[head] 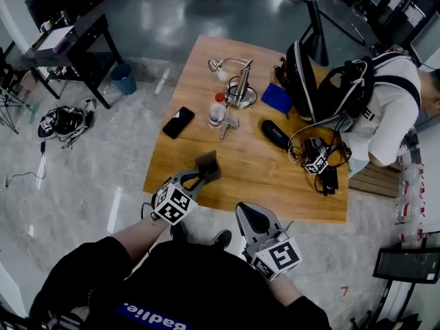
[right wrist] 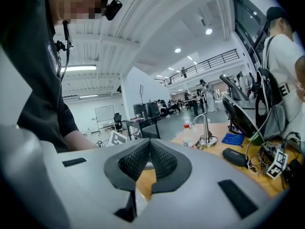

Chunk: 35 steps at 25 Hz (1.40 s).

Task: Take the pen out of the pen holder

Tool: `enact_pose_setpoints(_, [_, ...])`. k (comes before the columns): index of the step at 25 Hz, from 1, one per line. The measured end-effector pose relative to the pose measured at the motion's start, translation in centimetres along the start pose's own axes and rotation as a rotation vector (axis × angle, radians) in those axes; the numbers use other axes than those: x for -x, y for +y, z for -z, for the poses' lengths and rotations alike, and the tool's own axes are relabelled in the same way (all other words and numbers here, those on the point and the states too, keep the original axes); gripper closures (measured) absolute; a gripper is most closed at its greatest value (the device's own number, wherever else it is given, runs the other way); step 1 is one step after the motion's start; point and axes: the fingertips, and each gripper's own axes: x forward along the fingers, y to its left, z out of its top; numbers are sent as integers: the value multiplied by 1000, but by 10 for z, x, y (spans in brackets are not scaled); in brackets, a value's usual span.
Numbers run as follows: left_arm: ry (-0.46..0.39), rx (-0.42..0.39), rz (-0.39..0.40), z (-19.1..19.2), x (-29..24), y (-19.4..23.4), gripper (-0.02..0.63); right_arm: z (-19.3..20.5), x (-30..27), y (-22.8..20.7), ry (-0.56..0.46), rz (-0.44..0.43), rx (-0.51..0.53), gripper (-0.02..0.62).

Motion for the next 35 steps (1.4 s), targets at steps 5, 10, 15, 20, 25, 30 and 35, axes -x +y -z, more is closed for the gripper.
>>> enact_pose_setpoints(5, [-50,-26,-12,-22,26,-5,537,-6,-8,4,-60,-33,13,589])
enact_pose_setpoints(10, [-102,-53,-6,-45,61,-14,537,-8,-16,10,-51,-58,13,589])
enact_pose_setpoints(15, [-145,-67,0,-60,91,-24,537,-6,-26,15,-37,-81,23,589])
enact_pose_setpoints(20, [-188,-35,10,-71,117,-31,537,-8,-33,23,-28,-101,36,589])
enact_pose_setpoints(25, [-239,-28,13,-92,140,-34,537,-12,-37,28,-26,-114,51,589])
enact_pose_setpoints(30, [-272,-44,13,-108,157,-42,537,-13,-39,32,-20,-119,68,589])
enact_pose_setpoints(35, [-279,-43,20,-110,156,-47,537,-11,-40,34,-6,-125,80,589])
